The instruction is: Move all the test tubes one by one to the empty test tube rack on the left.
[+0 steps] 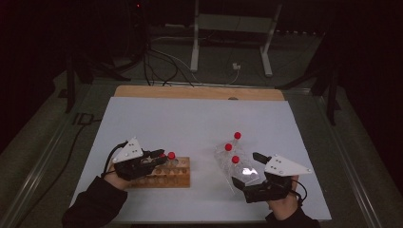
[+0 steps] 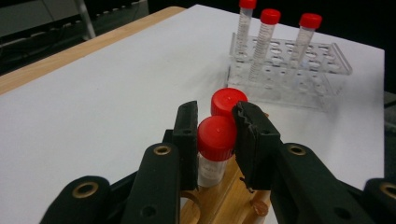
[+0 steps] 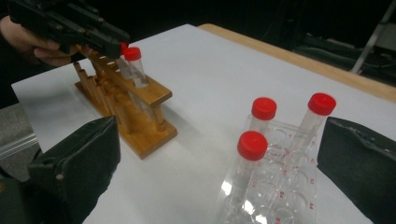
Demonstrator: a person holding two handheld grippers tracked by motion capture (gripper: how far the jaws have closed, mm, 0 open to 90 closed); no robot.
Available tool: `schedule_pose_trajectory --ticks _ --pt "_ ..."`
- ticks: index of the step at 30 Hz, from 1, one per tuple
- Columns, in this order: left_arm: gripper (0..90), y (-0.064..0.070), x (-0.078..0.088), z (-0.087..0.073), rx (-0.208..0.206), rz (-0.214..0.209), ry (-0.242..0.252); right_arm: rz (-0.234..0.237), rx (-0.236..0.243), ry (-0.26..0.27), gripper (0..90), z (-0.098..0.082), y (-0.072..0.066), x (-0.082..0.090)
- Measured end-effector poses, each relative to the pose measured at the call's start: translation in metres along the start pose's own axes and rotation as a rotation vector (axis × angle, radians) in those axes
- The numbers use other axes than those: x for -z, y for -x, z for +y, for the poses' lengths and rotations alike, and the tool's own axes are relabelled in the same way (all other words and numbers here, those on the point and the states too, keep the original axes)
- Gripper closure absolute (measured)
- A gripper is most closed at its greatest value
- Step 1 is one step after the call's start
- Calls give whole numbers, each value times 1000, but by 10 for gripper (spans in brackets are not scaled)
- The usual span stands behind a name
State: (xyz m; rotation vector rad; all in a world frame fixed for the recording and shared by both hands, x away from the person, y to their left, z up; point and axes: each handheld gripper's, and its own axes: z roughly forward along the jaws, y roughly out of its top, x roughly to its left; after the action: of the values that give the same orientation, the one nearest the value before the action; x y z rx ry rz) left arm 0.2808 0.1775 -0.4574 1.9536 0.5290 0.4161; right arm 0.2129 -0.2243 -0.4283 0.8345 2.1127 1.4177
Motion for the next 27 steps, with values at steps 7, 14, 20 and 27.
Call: schedule_pose_trajectory --ticks 7,14,20,27 --pt "591 -1 8 2 22 -21 23 7 18 15 0 1 1 2" --pt "148 9 23 8 29 -34 55 18 12 11 0 1 8 0" --pt "25 23 29 6 22 -49 60 8 -31 -29 0 -3 15 -4" --pt "21 33 34 0 3 -44 57 -30 -63 -90 0 -9 20 -14"
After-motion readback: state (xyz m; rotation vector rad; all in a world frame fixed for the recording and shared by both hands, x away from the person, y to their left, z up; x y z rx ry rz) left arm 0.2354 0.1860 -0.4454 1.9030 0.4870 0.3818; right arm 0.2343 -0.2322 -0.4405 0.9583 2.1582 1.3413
